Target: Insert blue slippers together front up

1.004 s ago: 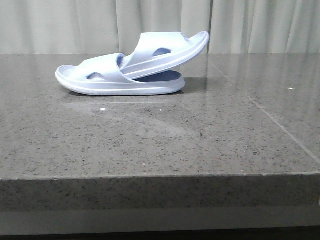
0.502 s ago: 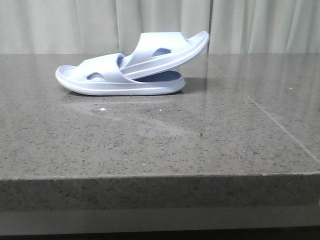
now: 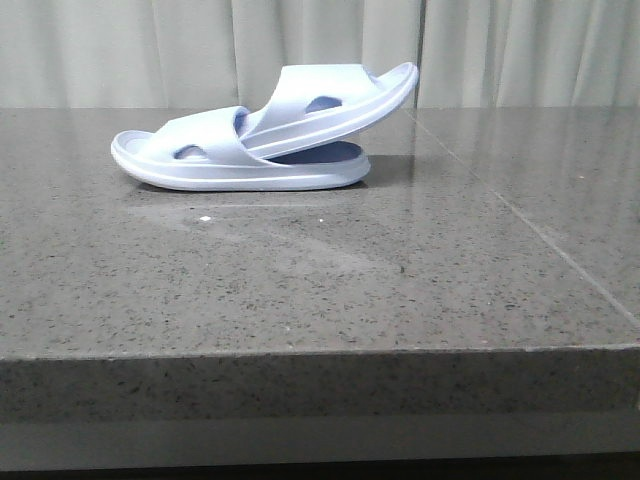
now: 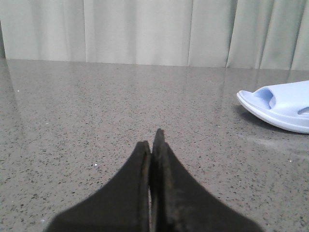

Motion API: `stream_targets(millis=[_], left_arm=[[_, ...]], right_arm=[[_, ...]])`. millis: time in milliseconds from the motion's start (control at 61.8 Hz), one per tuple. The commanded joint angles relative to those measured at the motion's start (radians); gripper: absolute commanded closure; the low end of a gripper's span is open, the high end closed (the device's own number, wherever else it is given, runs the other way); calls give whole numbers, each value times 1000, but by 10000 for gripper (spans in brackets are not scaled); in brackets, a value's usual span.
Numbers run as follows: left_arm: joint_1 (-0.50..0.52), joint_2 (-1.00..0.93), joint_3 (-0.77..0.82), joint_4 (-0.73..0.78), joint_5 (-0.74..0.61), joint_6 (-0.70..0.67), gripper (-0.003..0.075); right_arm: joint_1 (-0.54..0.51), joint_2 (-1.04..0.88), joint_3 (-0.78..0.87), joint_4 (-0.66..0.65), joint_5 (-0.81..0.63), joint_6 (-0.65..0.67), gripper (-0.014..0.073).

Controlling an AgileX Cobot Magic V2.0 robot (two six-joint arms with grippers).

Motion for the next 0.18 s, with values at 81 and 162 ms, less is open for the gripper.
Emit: stream_targets(millis=[81, 162], left_arm=[[0, -16, 8, -9, -78, -11, 741], [0, -16, 8, -9, -78, -11, 741]], right_arm=[[-7, -17, -5, 2, -74, -3, 701], [-7, -17, -5, 2, -74, -3, 701]])
